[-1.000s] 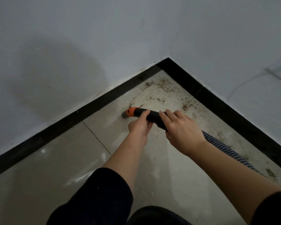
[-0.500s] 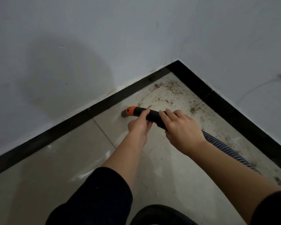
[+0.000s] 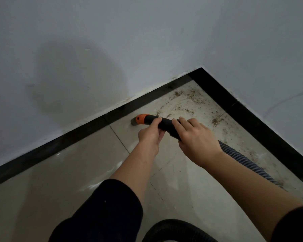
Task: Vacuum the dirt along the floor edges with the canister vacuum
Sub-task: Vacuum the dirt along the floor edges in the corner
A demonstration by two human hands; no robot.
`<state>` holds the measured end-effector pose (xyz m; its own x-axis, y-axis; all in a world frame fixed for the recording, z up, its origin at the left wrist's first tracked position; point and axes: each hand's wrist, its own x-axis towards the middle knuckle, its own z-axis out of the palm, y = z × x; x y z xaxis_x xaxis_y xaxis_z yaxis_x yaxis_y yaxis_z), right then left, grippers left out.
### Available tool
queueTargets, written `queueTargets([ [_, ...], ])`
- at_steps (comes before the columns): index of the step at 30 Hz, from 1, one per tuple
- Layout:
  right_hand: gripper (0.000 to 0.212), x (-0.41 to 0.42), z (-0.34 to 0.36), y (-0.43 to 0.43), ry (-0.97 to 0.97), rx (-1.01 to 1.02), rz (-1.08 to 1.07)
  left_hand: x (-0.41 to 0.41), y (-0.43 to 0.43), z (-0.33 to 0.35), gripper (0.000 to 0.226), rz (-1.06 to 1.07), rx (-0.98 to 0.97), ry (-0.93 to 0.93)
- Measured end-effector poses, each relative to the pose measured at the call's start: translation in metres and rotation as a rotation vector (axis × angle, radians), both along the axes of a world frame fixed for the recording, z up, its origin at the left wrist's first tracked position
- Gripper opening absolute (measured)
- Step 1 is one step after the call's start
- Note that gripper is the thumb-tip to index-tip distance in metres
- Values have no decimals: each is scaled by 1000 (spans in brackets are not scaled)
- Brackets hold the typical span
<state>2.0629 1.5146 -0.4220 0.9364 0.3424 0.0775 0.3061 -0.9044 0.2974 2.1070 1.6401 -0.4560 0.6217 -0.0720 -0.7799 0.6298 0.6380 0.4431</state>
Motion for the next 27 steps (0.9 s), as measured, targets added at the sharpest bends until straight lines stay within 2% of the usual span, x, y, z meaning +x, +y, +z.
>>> queueTargets([
  [14, 61, 10, -14, 16, -52, 84, 8, 10, 15, -6, 40, 32, 26, -12],
  [27, 68, 17, -17, 11, -51, 60, -16, 21, 11, -9, 42, 11, 43, -21],
])
